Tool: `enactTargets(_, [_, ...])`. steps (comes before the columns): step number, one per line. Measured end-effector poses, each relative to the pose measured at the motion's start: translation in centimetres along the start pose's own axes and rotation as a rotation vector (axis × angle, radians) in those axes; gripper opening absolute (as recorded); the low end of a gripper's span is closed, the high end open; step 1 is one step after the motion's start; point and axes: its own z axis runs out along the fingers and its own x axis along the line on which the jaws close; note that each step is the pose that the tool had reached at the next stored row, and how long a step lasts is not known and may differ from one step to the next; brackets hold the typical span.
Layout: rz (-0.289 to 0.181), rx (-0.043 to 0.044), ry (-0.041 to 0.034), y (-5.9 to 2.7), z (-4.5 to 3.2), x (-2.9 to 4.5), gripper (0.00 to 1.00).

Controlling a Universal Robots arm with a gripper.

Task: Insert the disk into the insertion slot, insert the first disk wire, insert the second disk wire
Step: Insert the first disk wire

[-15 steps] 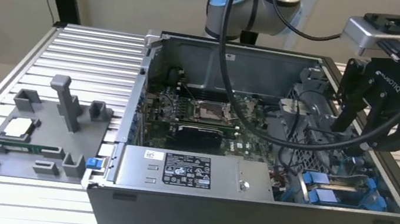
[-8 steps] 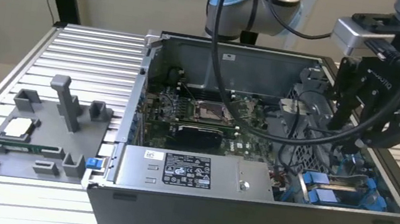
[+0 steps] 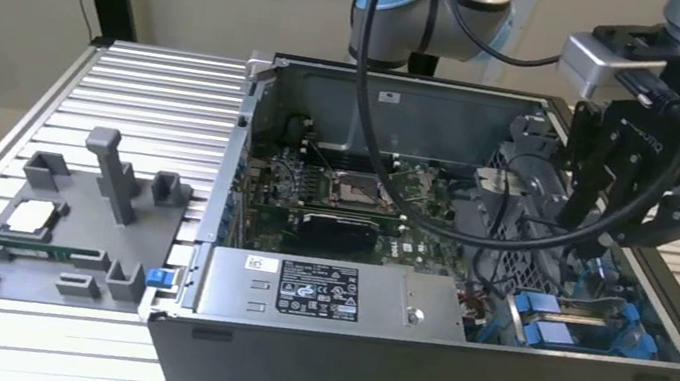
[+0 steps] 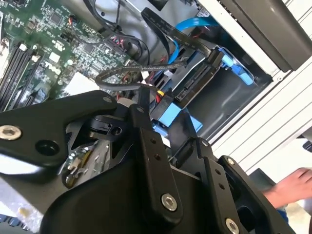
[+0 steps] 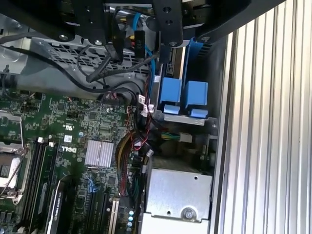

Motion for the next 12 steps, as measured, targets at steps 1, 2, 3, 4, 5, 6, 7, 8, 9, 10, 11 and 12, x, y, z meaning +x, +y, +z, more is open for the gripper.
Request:
enactTargets(1, [-0.006, 0.0024, -0.0001, 0.00, 0.00, 0.04, 1.00])
enactTargets(2, [-0.014, 0.0053, 0.0001, 0.01, 0.00, 0.09, 1.00])
enactTargets(3, [-0.021, 0.0082, 0.0000, 0.02, 0.00, 0.14, 1.00])
enactTargets(4, [-0.027, 0.0104, 0.0001, 0.04, 0.00, 0.16, 1.00])
enactTargets(5, [-0.029, 0.0117, 0.0001, 0.07, 0.00, 0.17, 1.00])
enactTargets(6, [-0.031, 0.0128, 0.0000, 0.09, 0.01, 0.19, 1.00])
enactTargets(7, [-0.032, 0.0136, 0.0002, 0.11, 0.00, 0.20, 1.00])
enactTargets(8, [-0.033, 0.0143, 0.0003, 0.12, 0.00, 0.21, 1.00])
enactTargets(9, [-0.034, 0.0149, 0.0002, 0.14, 0.00, 0.22, 1.00])
enactTargets(10, [-0.035, 0.0157, 0.0002, 0.15, 0.00, 0.23, 1.00])
enactTargets(11, [-0.036, 0.0167, 0.0003, 0.16, 0.00, 0.23, 1.00])
enactTargets(12, [-0.036, 0.0178, 0.0005, 0.16, 0.00, 0.23, 1.00])
